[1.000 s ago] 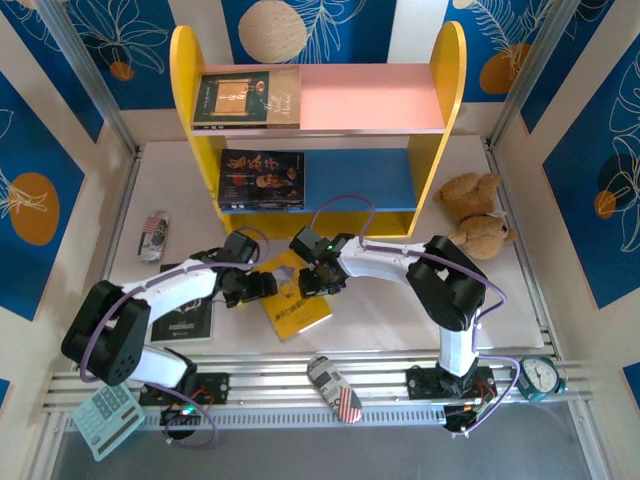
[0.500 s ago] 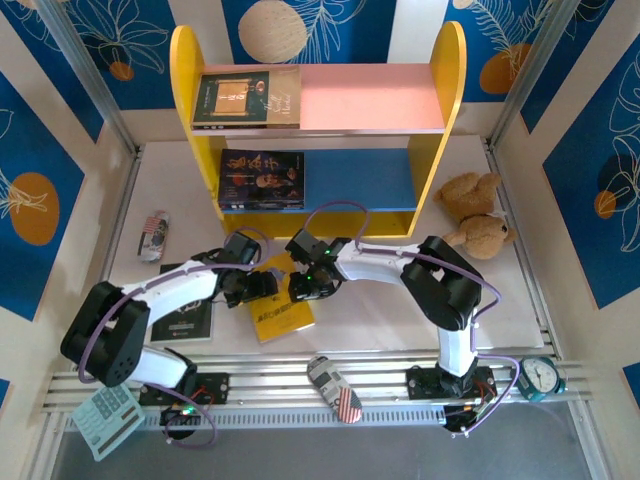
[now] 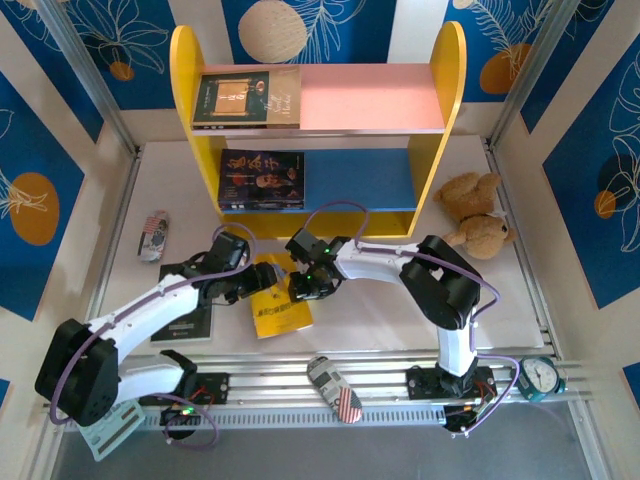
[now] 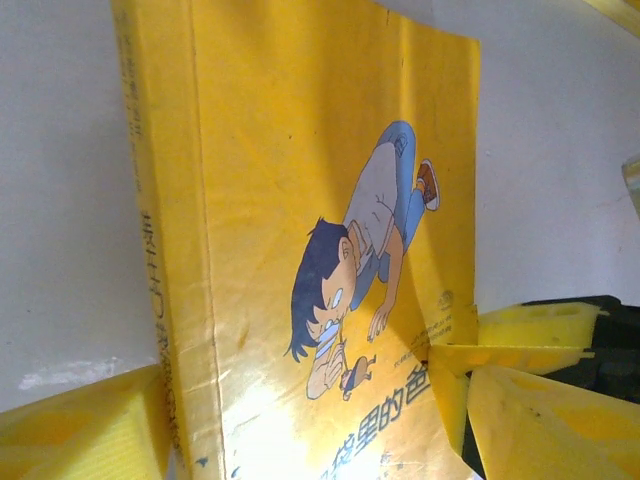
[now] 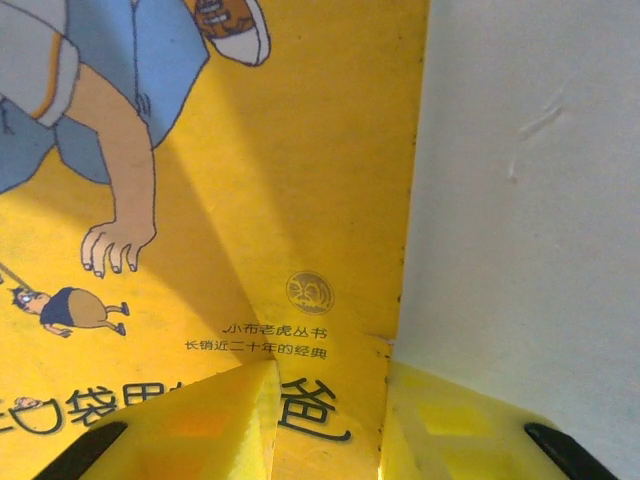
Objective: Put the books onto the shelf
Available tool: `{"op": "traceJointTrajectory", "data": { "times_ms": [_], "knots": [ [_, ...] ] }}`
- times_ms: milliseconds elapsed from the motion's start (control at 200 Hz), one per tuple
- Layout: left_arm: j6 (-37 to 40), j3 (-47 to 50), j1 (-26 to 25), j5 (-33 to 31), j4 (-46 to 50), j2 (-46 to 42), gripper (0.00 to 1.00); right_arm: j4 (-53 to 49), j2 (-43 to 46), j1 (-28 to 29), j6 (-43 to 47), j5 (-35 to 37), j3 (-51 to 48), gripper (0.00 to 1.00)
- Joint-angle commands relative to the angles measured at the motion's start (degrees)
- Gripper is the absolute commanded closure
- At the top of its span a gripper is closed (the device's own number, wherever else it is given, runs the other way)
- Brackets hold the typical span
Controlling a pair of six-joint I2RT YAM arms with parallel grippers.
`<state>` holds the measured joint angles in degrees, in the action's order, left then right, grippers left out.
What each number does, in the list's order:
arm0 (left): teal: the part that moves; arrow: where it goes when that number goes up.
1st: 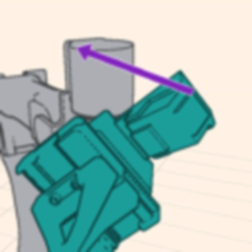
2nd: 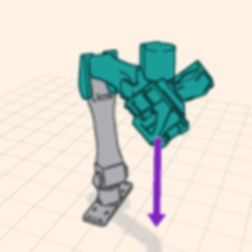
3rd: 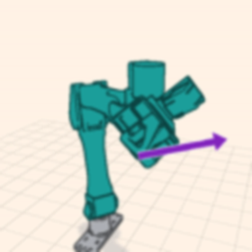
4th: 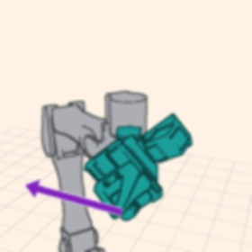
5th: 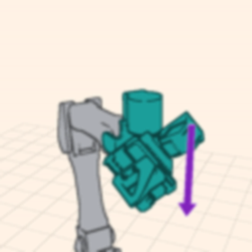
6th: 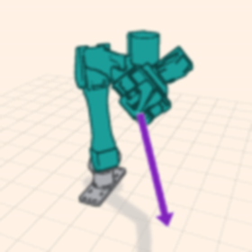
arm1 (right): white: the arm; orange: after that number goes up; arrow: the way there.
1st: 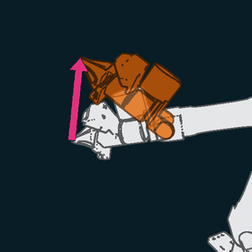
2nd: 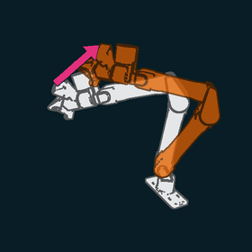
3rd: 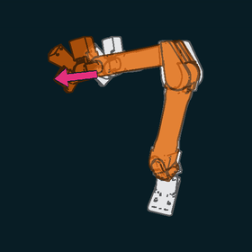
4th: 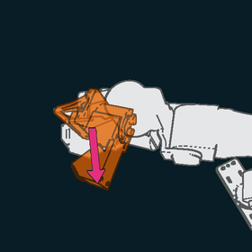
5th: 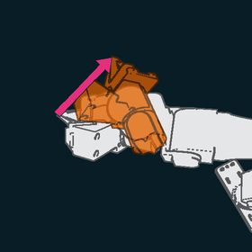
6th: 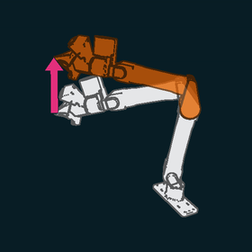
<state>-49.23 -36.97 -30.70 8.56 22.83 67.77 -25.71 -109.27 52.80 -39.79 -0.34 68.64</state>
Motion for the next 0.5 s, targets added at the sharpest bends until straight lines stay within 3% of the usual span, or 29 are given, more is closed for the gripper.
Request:
{"op": "traceJointTrajectory", "data": {
  "times_ms": [0,165,495],
  "knots": [
    [-1.2,0.1,-2.4,10.0,-7.2,0.3,0.29,7.3,-4.4,2.6,-0.5,-10.3,-0.3,0.7],
    [-0.1,0.3,-2.7,10.9,-6.9,0.7,0.36,12.1,-3.6,1.4,-1.9,-14.6,-2.3,0.69],
    [3.2,-2.0,-2.7,5.9,0.4,0.8,0.47,11.7,-1.5,-0.4,-2.0,-13.2,-4.4,0.62]
  ]
}}
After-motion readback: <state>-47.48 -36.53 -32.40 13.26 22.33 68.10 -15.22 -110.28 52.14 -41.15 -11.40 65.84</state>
